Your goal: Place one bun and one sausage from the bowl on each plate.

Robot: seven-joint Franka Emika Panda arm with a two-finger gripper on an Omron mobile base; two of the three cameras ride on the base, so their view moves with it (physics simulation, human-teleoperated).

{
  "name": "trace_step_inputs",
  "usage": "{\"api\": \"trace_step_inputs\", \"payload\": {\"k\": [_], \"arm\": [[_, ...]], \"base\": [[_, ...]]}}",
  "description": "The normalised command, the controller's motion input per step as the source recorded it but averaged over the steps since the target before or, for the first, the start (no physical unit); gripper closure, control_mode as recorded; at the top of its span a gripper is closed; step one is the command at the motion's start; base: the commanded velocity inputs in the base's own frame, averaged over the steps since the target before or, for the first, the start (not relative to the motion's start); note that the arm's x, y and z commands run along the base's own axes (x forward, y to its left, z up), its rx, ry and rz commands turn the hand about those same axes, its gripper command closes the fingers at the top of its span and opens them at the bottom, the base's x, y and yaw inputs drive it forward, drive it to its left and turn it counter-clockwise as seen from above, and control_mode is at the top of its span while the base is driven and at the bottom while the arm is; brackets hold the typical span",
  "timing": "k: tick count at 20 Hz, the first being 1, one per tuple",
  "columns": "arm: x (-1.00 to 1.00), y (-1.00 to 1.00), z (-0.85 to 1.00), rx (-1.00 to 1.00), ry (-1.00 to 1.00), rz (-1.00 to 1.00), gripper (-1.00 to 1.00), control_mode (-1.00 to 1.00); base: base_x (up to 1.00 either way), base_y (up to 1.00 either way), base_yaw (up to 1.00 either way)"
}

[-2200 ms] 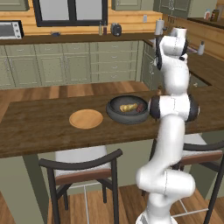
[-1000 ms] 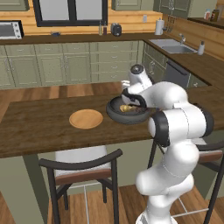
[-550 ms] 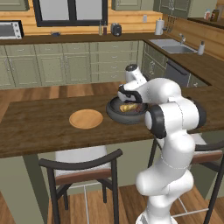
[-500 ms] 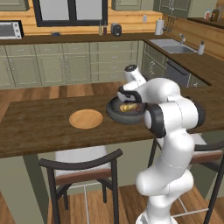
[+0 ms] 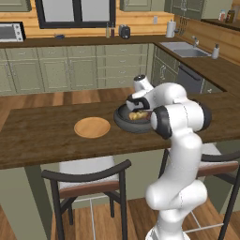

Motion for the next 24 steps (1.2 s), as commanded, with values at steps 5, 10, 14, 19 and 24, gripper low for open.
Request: {"api": "trace_step_inputs", "payload": {"k": [5, 10, 14, 19, 24], "arm": [[0.08, -0.14, -0.22, 0.0, 0.06, -0.01, -1.0, -1.0], [-0.17, -0.2, 0.0, 0.03, 0.0, -0.01, -1.0, -1.0], [0.0, -0.05, -0.37, 0.03, 0.05, 0.0, -1.0, -1.0], [0.0, 0.0, -0.63, 0.04, 0.05, 0.0, -1.0, -1.0], [-0.01, -0.03, -0.98, 0.04, 0.09, 0.02, -1.0, -1.0]], "base": [[0.0, 0.0, 0.0], [0.0, 0.0, 0.0], [0.0, 0.0, 0.0], [0.0, 0.0, 0.0], [0.0, 0.0, 0.0]]}}
